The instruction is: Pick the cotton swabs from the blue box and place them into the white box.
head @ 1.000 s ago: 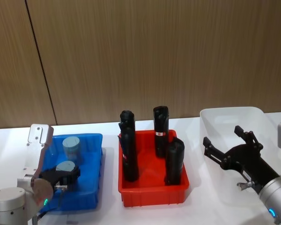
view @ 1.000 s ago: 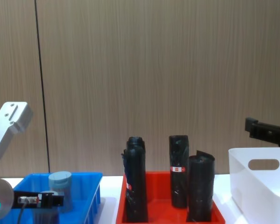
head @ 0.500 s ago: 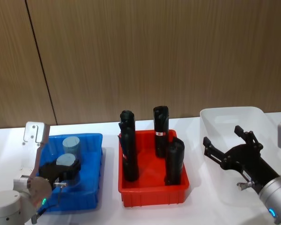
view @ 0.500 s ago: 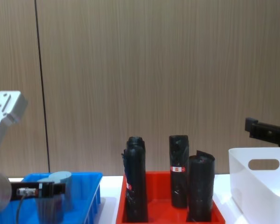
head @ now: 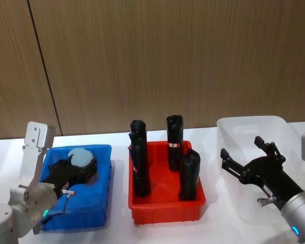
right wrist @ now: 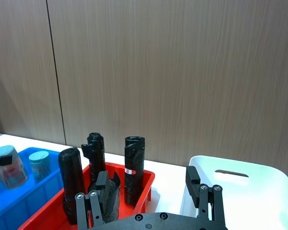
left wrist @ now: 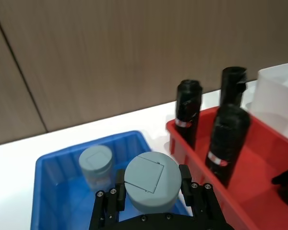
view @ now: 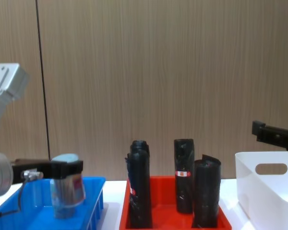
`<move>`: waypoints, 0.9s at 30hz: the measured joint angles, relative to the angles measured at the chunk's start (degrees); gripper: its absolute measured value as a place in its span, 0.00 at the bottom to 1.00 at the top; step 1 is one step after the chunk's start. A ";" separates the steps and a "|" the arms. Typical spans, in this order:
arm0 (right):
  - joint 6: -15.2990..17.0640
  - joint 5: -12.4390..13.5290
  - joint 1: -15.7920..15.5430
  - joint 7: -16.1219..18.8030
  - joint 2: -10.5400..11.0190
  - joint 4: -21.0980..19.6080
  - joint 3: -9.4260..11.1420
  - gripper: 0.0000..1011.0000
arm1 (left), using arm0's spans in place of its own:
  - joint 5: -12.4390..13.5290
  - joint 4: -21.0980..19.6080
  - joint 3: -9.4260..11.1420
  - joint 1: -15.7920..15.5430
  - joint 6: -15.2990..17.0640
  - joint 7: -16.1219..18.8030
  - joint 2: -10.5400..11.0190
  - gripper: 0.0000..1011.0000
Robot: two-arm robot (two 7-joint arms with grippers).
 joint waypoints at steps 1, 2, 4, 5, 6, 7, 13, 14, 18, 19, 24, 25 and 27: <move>0.00 0.00 0.00 0.00 0.00 0.00 0.00 0.99 | 0.07 -0.28 -0.03 0.04 -0.08 -0.35 0.13 0.66; 0.00 0.00 0.00 0.00 0.00 0.00 0.00 0.99 | 0.20 -0.54 -0.06 0.07 -0.21 -1.06 0.24 0.66; 0.00 0.00 0.00 0.00 0.00 0.00 0.00 0.99 | 0.57 -1.71 -0.24 0.16 -0.49 -3.34 0.77 0.66; 0.00 0.00 0.00 0.00 0.00 0.00 0.00 0.99 | 0.57 -1.71 -0.24 0.16 -0.49 -3.34 0.77 0.66; 0.00 0.00 0.00 0.00 0.00 0.00 0.00 0.99 | 0.78 -2.29 -0.31 0.17 -0.58 -4.74 1.06 0.66; 0.00 0.00 0.00 0.00 0.00 0.00 0.00 0.99 | 0.87 -2.55 -0.35 0.17 -0.62 -5.33 1.16 0.66; 0.00 0.00 0.00 0.00 0.00 0.00 0.00 0.99 | 1.54 -4.25 -0.63 -0.08 -0.67 -10.54 2.03 0.66; 0.00 0.00 0.00 0.00 0.00 0.00 0.00 0.99 | 1.63 -4.40 -0.65 -0.15 -0.67 -11.34 2.12 0.66; 0.00 0.00 0.00 0.00 0.00 0.00 0.00 0.99 | 1.92 -5.12 -0.77 -0.67 -0.66 -15.58 2.62 0.66; 0.00 0.00 0.00 0.00 0.00 0.00 0.00 0.99 | 1.95 -5.17 -0.79 -0.77 -0.65 -16.25 2.68 0.66; 0.00 0.00 0.00 0.00 0.00 0.00 0.00 0.99 | 2.07 -5.33 -0.83 -1.44 -0.63 -20.40 3.02 0.66; 0.00 0.00 0.00 0.00 0.00 0.00 0.00 0.99 | 2.08 -5.33 -0.83 -1.54 -0.63 -21.34 3.06 0.66; 0.00 0.00 0.00 0.00 0.00 0.00 0.00 0.99 | 2.08 -5.28 -0.83 -1.95 -0.63 -23.47 3.17 0.66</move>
